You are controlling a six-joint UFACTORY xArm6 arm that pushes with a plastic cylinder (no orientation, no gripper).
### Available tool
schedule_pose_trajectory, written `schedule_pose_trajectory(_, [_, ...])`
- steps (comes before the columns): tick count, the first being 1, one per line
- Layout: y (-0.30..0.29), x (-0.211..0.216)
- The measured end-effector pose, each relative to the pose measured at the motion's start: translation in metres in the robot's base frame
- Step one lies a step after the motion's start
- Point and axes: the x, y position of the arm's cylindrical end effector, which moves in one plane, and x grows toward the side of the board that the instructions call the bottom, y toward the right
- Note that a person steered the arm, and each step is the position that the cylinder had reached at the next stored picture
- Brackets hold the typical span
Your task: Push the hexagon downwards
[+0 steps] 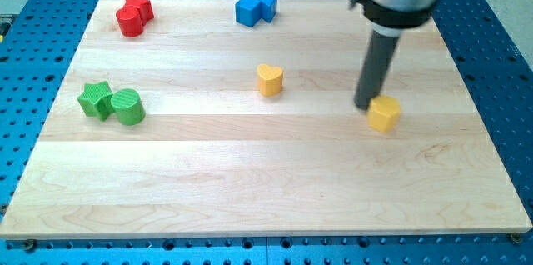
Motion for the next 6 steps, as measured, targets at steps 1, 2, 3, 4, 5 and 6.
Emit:
schedule_pose_trajectory(1, [0.021, 0.074])
schedule_pose_trajectory(2, [0.017, 0.081])
schedule_pose_trajectory(3, [0.01, 0.07])
schedule_pose_trajectory(4, [0.024, 0.068])
schedule_pose_trajectory(5, [0.072, 0.089])
schedule_pose_trajectory(6, [0.056, 0.092])
